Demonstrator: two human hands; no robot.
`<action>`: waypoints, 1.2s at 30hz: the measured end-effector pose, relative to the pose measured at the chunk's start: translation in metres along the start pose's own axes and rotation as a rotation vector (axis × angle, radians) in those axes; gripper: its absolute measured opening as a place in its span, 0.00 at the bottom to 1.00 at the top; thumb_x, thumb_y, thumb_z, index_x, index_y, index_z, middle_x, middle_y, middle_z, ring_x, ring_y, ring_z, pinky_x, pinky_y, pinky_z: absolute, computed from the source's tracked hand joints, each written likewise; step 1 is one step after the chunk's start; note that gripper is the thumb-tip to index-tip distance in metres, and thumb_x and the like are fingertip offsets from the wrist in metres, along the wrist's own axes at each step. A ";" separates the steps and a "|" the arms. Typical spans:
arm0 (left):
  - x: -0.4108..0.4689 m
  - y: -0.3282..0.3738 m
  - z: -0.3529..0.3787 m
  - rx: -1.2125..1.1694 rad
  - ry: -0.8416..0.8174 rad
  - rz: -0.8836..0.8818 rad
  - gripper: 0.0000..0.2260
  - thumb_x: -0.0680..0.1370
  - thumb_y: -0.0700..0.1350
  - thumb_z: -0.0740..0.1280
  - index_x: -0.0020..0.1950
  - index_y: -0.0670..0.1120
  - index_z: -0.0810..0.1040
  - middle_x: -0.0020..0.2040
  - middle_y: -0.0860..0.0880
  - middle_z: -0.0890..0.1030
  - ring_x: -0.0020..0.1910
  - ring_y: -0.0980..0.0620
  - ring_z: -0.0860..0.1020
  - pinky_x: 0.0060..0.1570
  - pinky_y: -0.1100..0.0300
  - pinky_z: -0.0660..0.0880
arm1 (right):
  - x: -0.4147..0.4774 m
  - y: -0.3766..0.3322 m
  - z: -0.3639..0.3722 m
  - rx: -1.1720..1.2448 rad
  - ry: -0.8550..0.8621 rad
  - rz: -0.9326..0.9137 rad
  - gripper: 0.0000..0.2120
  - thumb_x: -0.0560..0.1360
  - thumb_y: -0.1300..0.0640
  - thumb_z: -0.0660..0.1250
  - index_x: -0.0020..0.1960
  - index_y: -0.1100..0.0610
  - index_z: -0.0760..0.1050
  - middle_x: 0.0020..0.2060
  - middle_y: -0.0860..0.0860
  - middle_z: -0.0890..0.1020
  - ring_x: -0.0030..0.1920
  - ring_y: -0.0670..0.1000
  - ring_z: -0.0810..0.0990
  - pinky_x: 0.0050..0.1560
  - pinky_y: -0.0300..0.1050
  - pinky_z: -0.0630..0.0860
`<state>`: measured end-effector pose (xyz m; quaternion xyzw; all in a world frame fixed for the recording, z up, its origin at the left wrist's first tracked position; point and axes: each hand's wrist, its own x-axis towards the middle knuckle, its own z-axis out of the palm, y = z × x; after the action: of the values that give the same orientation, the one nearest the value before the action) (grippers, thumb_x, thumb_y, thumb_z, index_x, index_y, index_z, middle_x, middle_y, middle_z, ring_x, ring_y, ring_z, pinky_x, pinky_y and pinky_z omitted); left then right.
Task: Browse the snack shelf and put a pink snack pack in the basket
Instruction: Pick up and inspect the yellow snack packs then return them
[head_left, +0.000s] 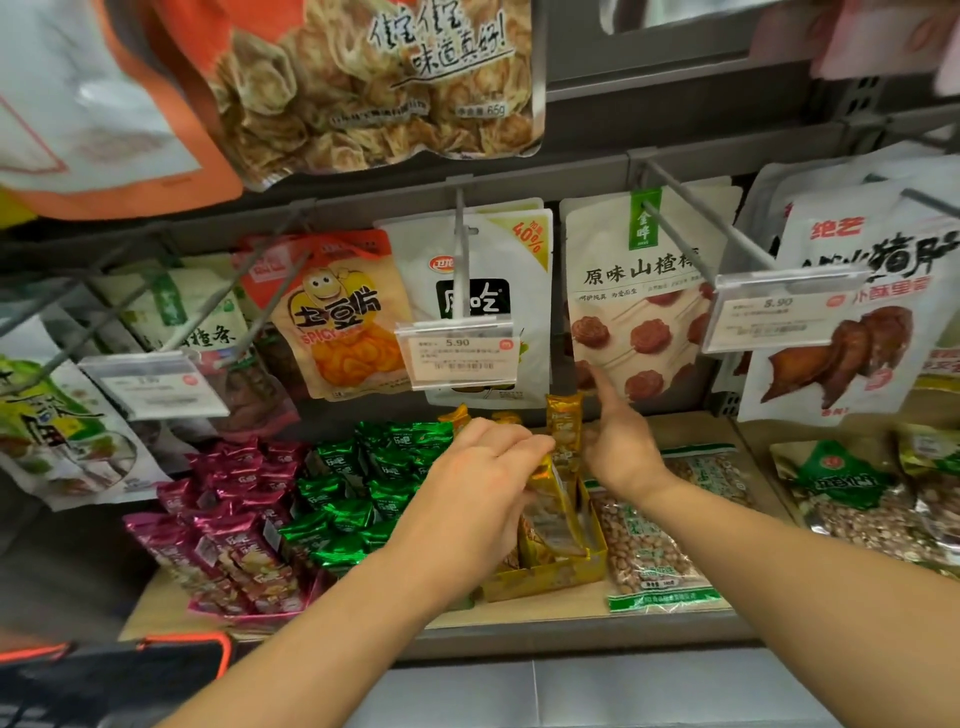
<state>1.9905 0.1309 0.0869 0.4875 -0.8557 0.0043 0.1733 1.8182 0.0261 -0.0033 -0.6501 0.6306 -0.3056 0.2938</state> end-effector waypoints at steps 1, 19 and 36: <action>0.000 -0.002 -0.001 -0.030 0.010 -0.019 0.22 0.73 0.38 0.73 0.67 0.43 0.76 0.61 0.47 0.80 0.62 0.47 0.74 0.63 0.55 0.71 | -0.001 -0.001 -0.003 -0.027 -0.016 -0.007 0.39 0.74 0.67 0.65 0.79 0.48 0.52 0.70 0.54 0.72 0.62 0.58 0.77 0.63 0.54 0.74; -0.037 0.024 -0.053 -0.773 0.179 -0.538 0.10 0.78 0.51 0.66 0.54 0.51 0.85 0.49 0.57 0.85 0.53 0.60 0.81 0.58 0.56 0.76 | -0.145 -0.086 -0.076 0.440 -0.696 0.204 0.31 0.74 0.29 0.54 0.58 0.52 0.78 0.45 0.52 0.86 0.38 0.51 0.84 0.39 0.44 0.81; -0.052 0.025 -0.054 -1.419 0.345 -0.752 0.14 0.65 0.48 0.76 0.48 0.45 0.85 0.43 0.46 0.86 0.46 0.49 0.84 0.47 0.58 0.80 | -0.167 -0.109 -0.082 0.116 -0.486 -0.099 0.19 0.81 0.42 0.54 0.52 0.55 0.75 0.40 0.49 0.79 0.34 0.38 0.78 0.36 0.32 0.75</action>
<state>2.0096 0.1971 0.1265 0.5087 -0.3956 -0.5214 0.5594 1.8217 0.1964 0.1284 -0.7168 0.4901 -0.1902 0.4581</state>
